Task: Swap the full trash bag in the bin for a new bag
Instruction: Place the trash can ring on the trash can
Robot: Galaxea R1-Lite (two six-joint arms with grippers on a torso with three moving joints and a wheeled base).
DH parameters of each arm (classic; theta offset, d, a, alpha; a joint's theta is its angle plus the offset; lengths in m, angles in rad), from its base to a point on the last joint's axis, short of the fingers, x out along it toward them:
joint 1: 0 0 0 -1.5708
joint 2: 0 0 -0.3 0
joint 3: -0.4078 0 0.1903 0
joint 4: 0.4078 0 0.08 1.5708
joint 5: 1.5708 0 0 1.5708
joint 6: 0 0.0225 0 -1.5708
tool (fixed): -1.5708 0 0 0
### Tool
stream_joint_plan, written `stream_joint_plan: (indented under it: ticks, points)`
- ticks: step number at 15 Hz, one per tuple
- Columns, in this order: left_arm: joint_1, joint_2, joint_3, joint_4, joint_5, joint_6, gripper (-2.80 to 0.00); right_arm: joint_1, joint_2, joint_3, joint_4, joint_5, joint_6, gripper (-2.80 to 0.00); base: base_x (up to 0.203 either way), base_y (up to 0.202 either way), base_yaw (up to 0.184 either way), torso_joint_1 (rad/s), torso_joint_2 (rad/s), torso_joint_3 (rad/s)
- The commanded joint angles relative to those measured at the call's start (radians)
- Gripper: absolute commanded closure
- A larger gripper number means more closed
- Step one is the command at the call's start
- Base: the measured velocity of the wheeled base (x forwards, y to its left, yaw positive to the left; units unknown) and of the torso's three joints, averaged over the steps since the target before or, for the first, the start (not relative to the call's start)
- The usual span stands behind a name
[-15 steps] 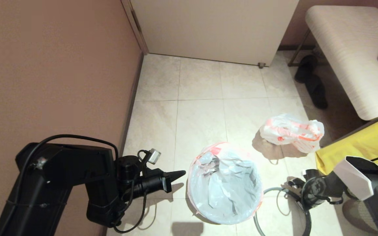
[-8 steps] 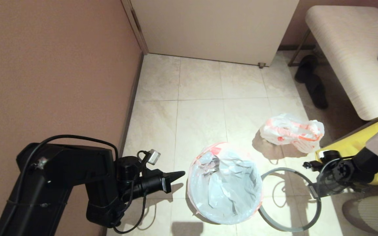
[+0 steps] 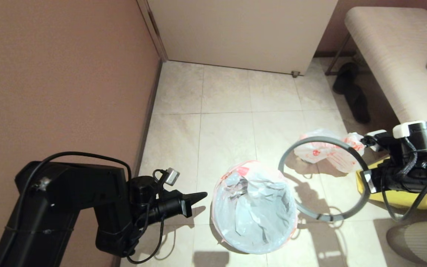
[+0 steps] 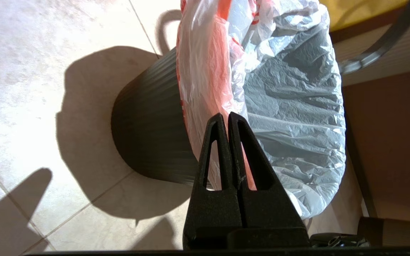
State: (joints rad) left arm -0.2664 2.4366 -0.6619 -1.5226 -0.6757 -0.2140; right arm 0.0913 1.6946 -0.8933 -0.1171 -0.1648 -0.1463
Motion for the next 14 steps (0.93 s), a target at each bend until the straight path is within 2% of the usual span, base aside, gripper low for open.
stream_joint_plan:
  ticks: [1, 2, 4, 8, 11, 14]
  points:
    - [0.01, -0.019, 0.002, -0.047, -0.002, -0.002, 0.0, 0.166, -0.127, -0.121, 0.119, -0.045, 0.106, 0.0, 0.0, 0.0, 0.0, 0.0, 0.0, 0.0]
    - [0.012, -0.019, 0.002, -0.047, -0.004, -0.004, 0.0, 0.219, -0.124, -0.184, 0.193, -0.072, 0.148, 0.0, 0.0, 0.0, 0.0, 0.0, 0.0, 0.0]
    - [0.011, -0.016, 0.002, -0.047, -0.004, -0.002, 0.0, 0.266, -0.112, -0.286, 0.281, -0.107, 0.201, 0.0, 0.0, 0.0, 0.0, 0.0, 0.0, 0.0]
    - [0.007, -0.007, 0.002, -0.047, -0.004, -0.002, 0.0, 0.265, -0.114, -0.407, 0.299, -0.141, 0.207, 0.0, 0.0, 0.0, 0.0, 0.0, 0.0, 0.0]
    - [0.012, -0.002, -0.002, -0.047, -0.004, -0.004, 0.0, 0.316, -0.105, -0.404, 0.343, -0.135, 0.226, 0.0, 0.0, 0.0, 0.0, 0.0, 0.0, 0.0]
    - [0.024, -0.008, -0.002, -0.047, -0.01, -0.009, 0.0, 0.395, -0.021, -0.397, 0.377, -0.11, 0.329, 0.0, 0.0, 0.0, 0.0, 0.0, 0.0, 0.0]
